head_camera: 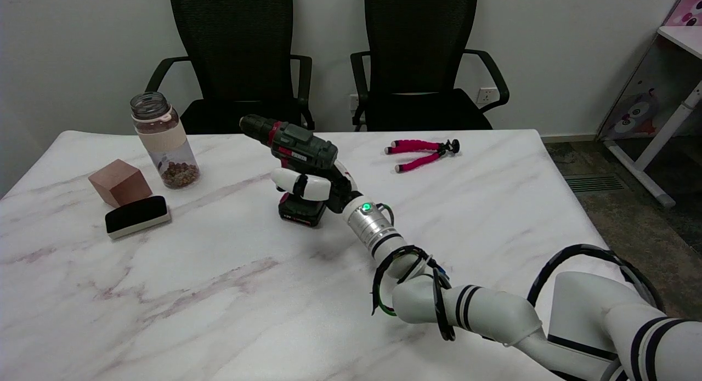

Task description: Pick up the power screwdriver.

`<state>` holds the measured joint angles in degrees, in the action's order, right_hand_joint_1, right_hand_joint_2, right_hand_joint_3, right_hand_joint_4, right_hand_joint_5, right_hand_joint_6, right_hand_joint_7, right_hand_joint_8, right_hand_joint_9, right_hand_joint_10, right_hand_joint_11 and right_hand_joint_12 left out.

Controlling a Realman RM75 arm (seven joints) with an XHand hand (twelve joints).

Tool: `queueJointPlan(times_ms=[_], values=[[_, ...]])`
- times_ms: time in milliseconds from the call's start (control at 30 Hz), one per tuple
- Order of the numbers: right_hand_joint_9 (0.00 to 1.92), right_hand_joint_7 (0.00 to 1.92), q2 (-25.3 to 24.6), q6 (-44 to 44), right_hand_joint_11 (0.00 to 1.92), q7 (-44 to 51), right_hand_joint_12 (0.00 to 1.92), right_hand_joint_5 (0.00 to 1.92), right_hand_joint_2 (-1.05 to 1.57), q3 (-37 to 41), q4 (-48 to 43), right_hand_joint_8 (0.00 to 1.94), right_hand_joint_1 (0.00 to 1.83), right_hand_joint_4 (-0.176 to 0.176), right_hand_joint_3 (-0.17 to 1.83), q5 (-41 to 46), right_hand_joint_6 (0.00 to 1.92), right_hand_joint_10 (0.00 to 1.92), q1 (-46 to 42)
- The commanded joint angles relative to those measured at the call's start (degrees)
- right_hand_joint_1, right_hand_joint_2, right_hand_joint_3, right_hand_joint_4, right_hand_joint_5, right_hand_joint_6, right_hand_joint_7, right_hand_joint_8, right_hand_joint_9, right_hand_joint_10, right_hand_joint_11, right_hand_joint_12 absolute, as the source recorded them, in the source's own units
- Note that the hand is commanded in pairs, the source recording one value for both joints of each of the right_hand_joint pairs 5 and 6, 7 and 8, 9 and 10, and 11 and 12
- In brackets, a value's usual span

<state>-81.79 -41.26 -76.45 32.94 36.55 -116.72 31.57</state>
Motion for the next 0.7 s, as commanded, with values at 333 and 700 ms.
queueJointPlan(times_ms=[333,700], values=[[1.32,1.14,-0.83,1.42,1.07,-0.46,1.07,1.14,0.59,-0.15,-1.54,1.14,1.04,-0.01,1.03,0.09,1.14,1.32,0.86],[1.59,1.57,0.28,1.01,1.38,0.19,1.38,1.57,0.83,-0.19,1.61,1.57,0.94,0.003,0.91,-0.61,1.57,1.59,2.11]])
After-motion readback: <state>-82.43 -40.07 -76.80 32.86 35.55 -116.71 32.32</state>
